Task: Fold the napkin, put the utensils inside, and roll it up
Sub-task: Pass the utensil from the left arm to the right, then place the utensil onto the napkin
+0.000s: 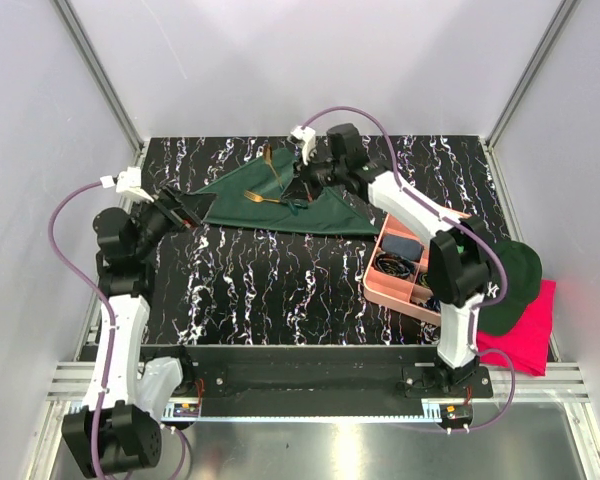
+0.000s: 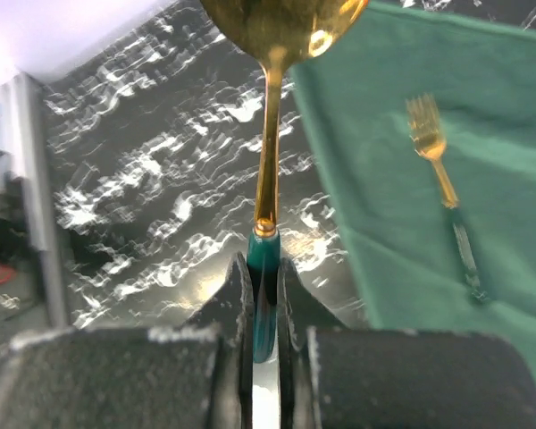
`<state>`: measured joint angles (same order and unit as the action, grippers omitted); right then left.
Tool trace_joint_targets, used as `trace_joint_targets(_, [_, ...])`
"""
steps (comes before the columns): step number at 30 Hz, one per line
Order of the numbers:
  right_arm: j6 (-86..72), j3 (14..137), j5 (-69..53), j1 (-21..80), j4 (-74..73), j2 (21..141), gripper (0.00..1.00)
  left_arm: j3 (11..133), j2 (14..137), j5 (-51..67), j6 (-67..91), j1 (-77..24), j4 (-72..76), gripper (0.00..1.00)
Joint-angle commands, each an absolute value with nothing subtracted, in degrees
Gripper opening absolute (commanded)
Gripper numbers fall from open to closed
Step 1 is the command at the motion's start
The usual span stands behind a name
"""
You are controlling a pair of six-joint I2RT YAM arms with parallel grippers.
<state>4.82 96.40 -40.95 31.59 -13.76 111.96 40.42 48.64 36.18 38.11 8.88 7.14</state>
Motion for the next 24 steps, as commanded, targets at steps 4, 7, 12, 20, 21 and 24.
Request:
trace_joint_targets(4, [26.3,115.9,-30.5,32.8,-43.9,126.2,0.00,43.7,48.0,26.9,27.1,9.3,-8.3,0.99])
trace_joint_targets(7, [29.8,119.7,-26.6,32.9,-46.7,129.5,0.00,43.9,48.3,27.9,27.2,9.4,-8.4,0.99])
trace_joint_targets(12, [36.4,122.2,-22.4,33.7,-48.3,132.0,0.00,43.8,49.0,29.7,28.1,9.8,-7.6,0.99])
trace_joint_targets(20, [46.0,132.5,-18.0,36.0,-54.5,140.0,0.00,43.3,50.2,33.0,29.9,11.7,-5.8,0.99])
trace_joint_targets(21, [47.2,134.0,-17.7,36.1,-55.3,141.0,0.00,43.2,50.3,33.2,30.0,11.9,-5.5,0.99])
trace_joint_targets(24, [49.3,139.5,-16.4,37.1,-57.4,144.7,0.00,43.2,50.3,34.0,30.3,12.2,-5.2,0.99])
